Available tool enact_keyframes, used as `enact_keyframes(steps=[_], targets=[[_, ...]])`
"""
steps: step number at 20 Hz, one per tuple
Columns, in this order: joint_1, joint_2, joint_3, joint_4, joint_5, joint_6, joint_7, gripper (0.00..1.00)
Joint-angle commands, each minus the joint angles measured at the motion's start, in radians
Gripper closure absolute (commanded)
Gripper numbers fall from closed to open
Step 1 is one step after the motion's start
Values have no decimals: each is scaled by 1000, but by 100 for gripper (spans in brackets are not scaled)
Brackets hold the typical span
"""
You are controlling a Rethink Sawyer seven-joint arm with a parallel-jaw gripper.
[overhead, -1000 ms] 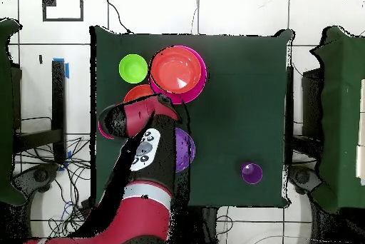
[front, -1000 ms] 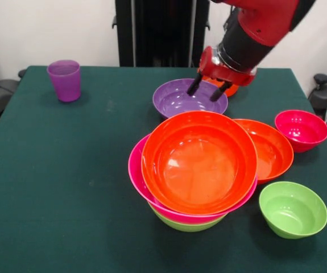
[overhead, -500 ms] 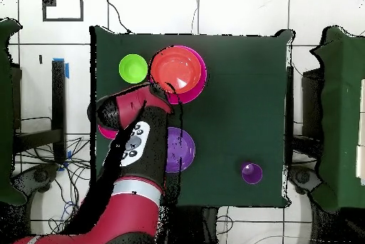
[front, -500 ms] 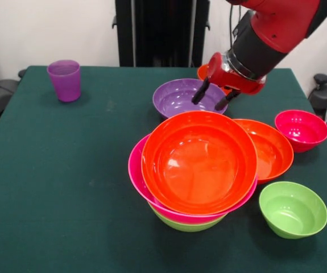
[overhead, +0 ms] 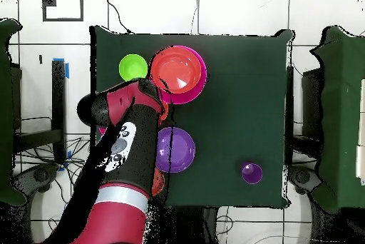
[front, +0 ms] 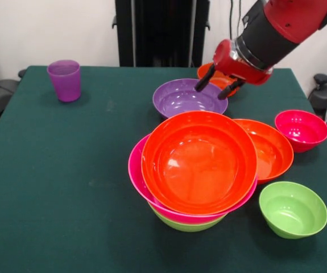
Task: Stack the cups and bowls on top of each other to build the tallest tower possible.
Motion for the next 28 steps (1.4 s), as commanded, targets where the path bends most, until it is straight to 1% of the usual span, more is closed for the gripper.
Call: enact_keyframes(steps=[1,4,10,14,15,19,22,24,28], targets=[[42,-54,1,-3,6,172,109,0],[54,-76,-12,18,-1,185,110,0],[65,-56,-12,-8,12,196,146,0],[70,-30,-3,-43,45,217,191,0],[62,-25,8,-39,66,198,208,0],[16,-18,78,22,195,66,259,0],[-8,-6,112,58,279,-12,265,0],[-28,-5,138,92,330,-86,258,0],[-47,11,172,129,393,-214,245,0]])
